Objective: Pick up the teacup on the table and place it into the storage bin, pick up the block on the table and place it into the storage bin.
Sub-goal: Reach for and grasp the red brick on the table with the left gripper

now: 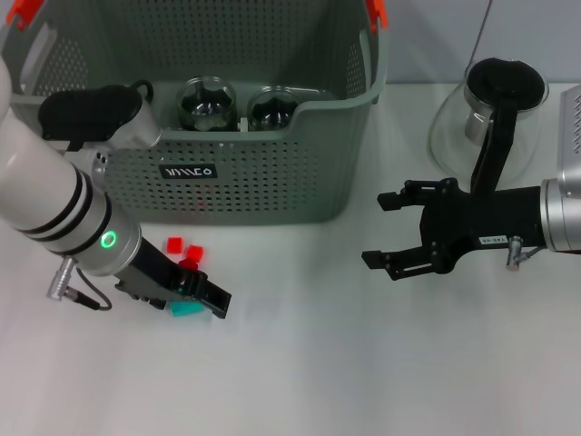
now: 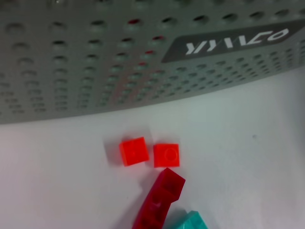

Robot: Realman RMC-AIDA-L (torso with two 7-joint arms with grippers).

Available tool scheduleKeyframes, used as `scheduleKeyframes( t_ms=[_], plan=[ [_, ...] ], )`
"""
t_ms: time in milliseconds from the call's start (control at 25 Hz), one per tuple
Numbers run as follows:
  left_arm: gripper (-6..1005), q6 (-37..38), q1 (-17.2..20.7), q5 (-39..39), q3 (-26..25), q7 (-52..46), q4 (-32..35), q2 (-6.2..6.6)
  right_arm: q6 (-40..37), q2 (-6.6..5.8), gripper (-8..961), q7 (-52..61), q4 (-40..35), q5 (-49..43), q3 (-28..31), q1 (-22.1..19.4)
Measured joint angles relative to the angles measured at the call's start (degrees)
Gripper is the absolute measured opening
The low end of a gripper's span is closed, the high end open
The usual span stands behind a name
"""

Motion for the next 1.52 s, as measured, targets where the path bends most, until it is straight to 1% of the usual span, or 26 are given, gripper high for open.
scheduleKeyframes(
  t_ms=[360,560,800,1080,1320,1520],
  plan=[
    [924,1.39,-0.93,1.07,0.43,0.9,0.24,0.6,0.14,0.01,915,0.1,0.0,0.0,0.34,0.0],
    [912,3.32,-0.9,1.22,0.44,2.73,2.07,0.7,0.2,0.1,915,0.2,0.0,0.26,0.6,-0.06],
    [897,3.97,-0.79,1.37,0.44,11.01,4.38,0.7,0.78,0.96,915,0.05,0.0,0.41,1.16,-0.09],
    [879,4.41,0.31,3.55,0.42,21.86,6.68,0.7,0.81,2.05,914,0.22,0.74,0.5,2.69,-0.02],
    [864,4.38,0.54,7.33,0.52,29.95,6.69,0.71,1.01,2.2,914,0.19,2.39,3.36,2.84,0.06],
    [852,3.96,0.54,7.46,0.51,33.42,6.54,1.12,1.18,2.2,914,0.33,2.51,3.78,2.69,0.14]
  ],
)
